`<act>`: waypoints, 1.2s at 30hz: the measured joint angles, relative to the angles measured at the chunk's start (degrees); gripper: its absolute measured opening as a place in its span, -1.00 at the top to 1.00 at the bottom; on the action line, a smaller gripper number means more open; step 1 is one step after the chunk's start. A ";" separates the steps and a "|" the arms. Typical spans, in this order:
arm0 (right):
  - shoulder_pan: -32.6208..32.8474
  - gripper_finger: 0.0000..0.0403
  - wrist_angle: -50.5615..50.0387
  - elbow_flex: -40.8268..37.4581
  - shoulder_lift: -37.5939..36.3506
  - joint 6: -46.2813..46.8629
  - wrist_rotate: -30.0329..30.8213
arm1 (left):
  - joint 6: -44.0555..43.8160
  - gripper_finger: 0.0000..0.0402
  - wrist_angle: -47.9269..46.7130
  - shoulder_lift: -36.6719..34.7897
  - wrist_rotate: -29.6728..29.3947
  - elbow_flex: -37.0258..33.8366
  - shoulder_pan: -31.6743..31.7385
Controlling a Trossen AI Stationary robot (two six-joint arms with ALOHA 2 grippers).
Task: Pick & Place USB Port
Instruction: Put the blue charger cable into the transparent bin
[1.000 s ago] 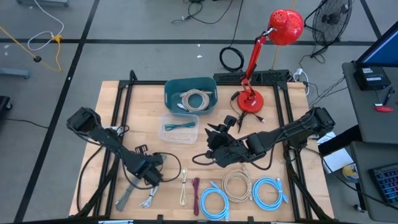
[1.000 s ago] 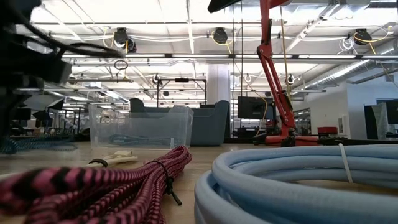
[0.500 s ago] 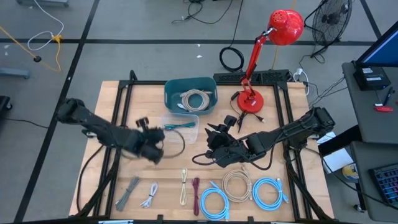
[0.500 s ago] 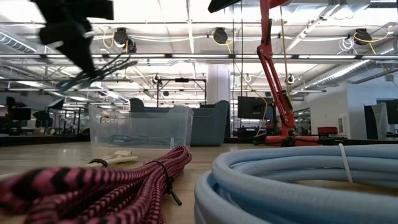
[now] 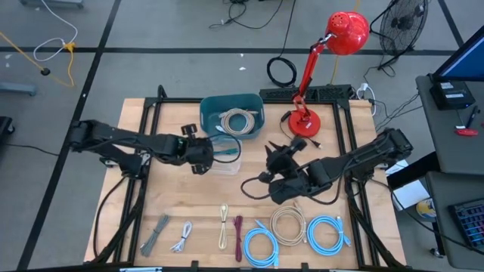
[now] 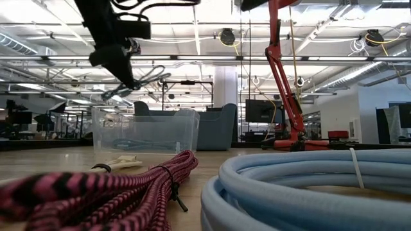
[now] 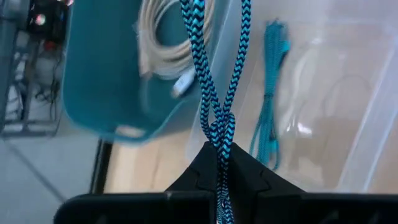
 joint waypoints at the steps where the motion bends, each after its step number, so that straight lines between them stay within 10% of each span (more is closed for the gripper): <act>1: 0.00 0.67 -1.44 0.00 -0.25 1.96 -0.01 | 1.26 0.95 1.11 0.66 1.33 0.00 0.28; 36: -0.52 0.96 -5.57 -4.39 -2.96 7.76 -0.16 | 12.40 0.95 11.89 18.28 20.32 -0.04 5.10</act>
